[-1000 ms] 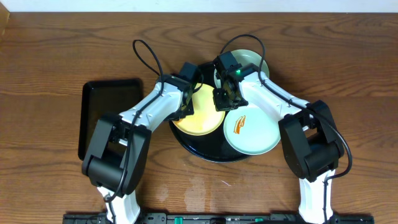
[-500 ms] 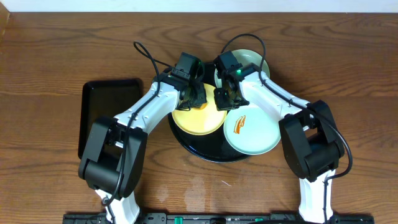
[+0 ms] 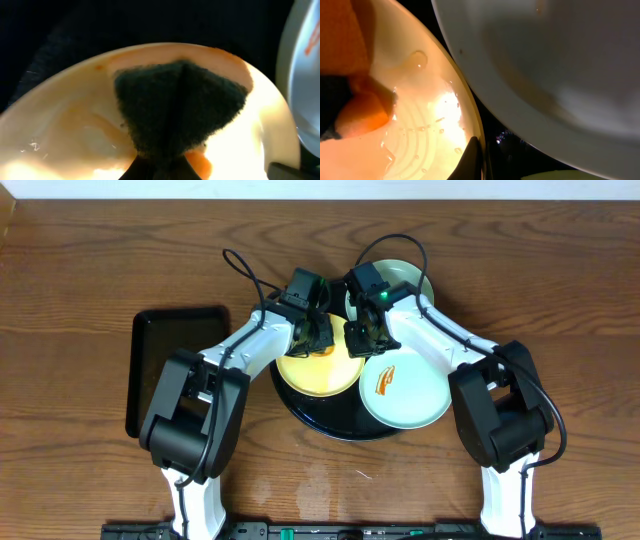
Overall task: Clean dirty plates on tray and stack at the side
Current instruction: 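Scrub the yellow plate with the sponge in the left gripper, then lift the sponge with the left gripper back over the black tray, then grasp the yellow plate rim with the right gripper and lift it right, then set the yellow plate down at the upper right with the right gripper, then grip the upper pale green plate rim with the right gripper, pull it center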
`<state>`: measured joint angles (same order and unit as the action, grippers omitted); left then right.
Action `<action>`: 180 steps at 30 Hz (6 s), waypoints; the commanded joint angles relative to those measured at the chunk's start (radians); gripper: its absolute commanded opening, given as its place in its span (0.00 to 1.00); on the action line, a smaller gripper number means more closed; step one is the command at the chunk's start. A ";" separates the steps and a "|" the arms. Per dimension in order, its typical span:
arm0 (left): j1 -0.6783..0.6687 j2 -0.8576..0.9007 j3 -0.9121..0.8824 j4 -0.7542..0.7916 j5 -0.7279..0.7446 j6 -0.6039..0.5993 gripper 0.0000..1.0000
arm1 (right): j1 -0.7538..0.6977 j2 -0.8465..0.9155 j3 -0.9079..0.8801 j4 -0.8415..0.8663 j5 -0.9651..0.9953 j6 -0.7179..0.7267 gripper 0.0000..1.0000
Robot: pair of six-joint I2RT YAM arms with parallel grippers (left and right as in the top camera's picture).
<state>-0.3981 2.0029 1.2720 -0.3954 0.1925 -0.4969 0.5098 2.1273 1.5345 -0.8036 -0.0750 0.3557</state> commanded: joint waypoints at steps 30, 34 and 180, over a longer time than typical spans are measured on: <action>0.268 -0.495 -0.008 -0.284 -0.490 0.007 0.07 | 0.008 -0.077 0.182 -0.080 0.139 -0.171 0.01; 0.340 -0.495 -0.008 -0.327 -0.489 0.000 0.07 | 0.010 -0.101 0.230 -0.107 0.210 -0.219 0.01; 0.386 -0.494 -0.009 -0.367 -0.493 -0.040 0.08 | -0.327 0.026 0.021 0.248 0.019 -0.275 0.41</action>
<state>-0.0166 1.5112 1.2655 -0.7593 -0.2764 -0.5270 0.1810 2.1384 1.5425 -0.5594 -0.0597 0.0956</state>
